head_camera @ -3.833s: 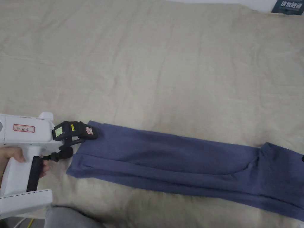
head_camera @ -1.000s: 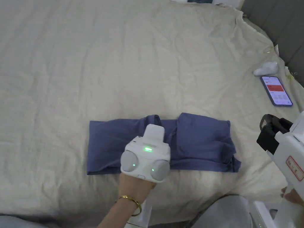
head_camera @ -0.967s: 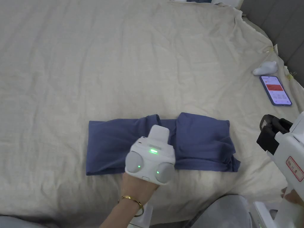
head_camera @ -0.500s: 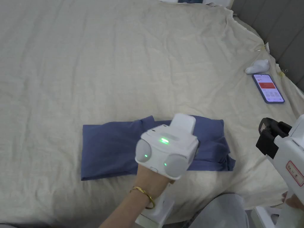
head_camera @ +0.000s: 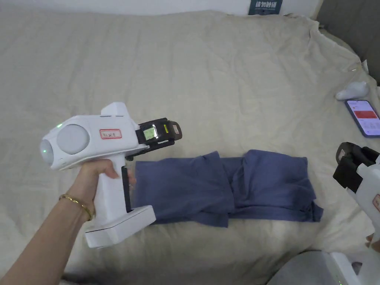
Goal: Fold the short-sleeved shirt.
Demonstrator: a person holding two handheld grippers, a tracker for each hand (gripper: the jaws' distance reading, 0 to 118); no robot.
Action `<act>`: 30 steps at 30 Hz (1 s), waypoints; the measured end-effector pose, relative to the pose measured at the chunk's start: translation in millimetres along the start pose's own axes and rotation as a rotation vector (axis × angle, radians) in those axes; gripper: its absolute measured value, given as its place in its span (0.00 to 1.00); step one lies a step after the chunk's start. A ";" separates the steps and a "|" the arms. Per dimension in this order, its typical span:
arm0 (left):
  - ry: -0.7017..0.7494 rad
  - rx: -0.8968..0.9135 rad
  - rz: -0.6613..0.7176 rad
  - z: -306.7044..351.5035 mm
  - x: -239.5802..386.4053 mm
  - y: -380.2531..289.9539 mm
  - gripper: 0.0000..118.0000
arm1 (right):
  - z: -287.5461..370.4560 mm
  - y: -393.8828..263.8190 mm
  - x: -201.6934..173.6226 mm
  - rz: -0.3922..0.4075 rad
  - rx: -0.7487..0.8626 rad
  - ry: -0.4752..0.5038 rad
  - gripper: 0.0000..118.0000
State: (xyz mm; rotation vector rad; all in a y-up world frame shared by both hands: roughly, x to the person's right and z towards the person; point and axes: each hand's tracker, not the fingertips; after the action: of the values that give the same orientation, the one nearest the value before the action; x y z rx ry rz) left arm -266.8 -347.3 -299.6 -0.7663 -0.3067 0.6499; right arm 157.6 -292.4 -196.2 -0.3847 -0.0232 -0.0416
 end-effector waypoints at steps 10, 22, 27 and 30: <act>-0.011 -0.259 0.236 -5.5 -99.2 -31.2 0.95 | -11.7 -3.6 -22.5 0.008 -0.031 0.036 0.00; -0.122 -0.361 0.301 -38.8 -110.4 -42.5 0.36 | -22.0 -20.8 -25.4 0.002 -0.103 -0.002 0.00; -0.075 -0.360 0.232 -36.9 -100.1 -37.4 0.09 | -25.5 -23.6 -24.8 0.001 -0.130 -0.013 0.00; 0.024 -0.365 0.296 -34.3 -86.0 -33.5 0.05 | -26.5 -21.8 -28.9 0.014 -0.132 -0.010 0.00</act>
State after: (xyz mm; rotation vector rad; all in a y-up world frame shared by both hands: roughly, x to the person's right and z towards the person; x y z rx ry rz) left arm -301.6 -439.4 -301.3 -1.1825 -0.2956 0.8751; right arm 128.2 -321.5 -213.4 -0.5173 -0.0278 -0.0278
